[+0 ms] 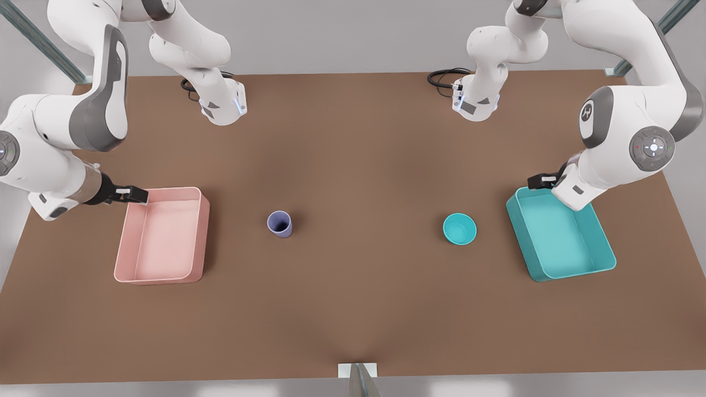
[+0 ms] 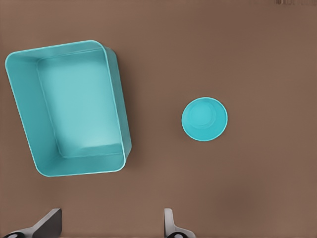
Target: Put the bowls and cups in different boxes
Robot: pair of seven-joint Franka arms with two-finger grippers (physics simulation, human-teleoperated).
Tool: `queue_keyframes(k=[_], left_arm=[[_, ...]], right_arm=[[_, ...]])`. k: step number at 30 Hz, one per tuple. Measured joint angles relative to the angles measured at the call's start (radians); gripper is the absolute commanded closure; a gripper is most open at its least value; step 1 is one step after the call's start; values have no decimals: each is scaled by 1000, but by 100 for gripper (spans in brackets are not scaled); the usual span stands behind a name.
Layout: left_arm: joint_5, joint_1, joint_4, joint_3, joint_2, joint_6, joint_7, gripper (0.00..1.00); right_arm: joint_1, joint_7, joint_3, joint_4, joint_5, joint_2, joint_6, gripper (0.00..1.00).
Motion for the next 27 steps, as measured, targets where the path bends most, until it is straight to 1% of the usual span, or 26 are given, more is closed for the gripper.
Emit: queue_keyframes(k=[3, 5, 6, 7, 9, 11, 13, 16, 18, 23, 25, 26, 27], left_arm=[[-1, 0, 0, 0, 6, 2, -6, 0], [-23, -10, -19, 2, 77, 27, -5, 0], [-40, -23, -31, 2, 130, 56, -3, 0], [-63, -31, -47, 2, 185, 94, 2, 0], [-111, -34, -171, 3, 240, 212, 20, 0], [-165, -27, -276, 3, 269, 333, 47, 0], [-210, -24, -339, 3, 290, 444, 76, 0], [-275, -26, -400, 2, 299, 578, 118, 0], [-312, -27, -416, 2, 309, 642, 145, 0], [-346, -30, -463, 3, 369, 748, 207, 0], [-350, -30, -473, 2, 377, 771, 228, 56], [-353, -31, -474, 2, 378, 779, 237, 79], [-355, -31, -475, 2, 377, 785, 245, 79]], right_arm=[[1, 2, 0, -1, 0, 2, 2, 0], [2, 4, 5, 4, 1, 21, 10, 0], [11, 5, 11, 23, 7, 59, 18, 0], [38, 5, 15, 47, 14, 107, 27, 0], [110, 13, 19, 62, 24, 176, 57, 0], [172, 32, 20, 59, 29, 225, 102, 0], [229, 66, 21, 48, 33, 266, 157, 0], [262, 130, 21, 35, 38, 296, 227, 0], [275, 169, 20, -14, 41, 286, 274, 0], [300, 253, 25, -283, 45, 192, 467, 0], [310, 281, 30, -338, 46, 177, 532, 0], [318, 294, 32, -356, 46, 175, 557, 0], [322, 306, 35, -371, 47, 174, 578, 0]])
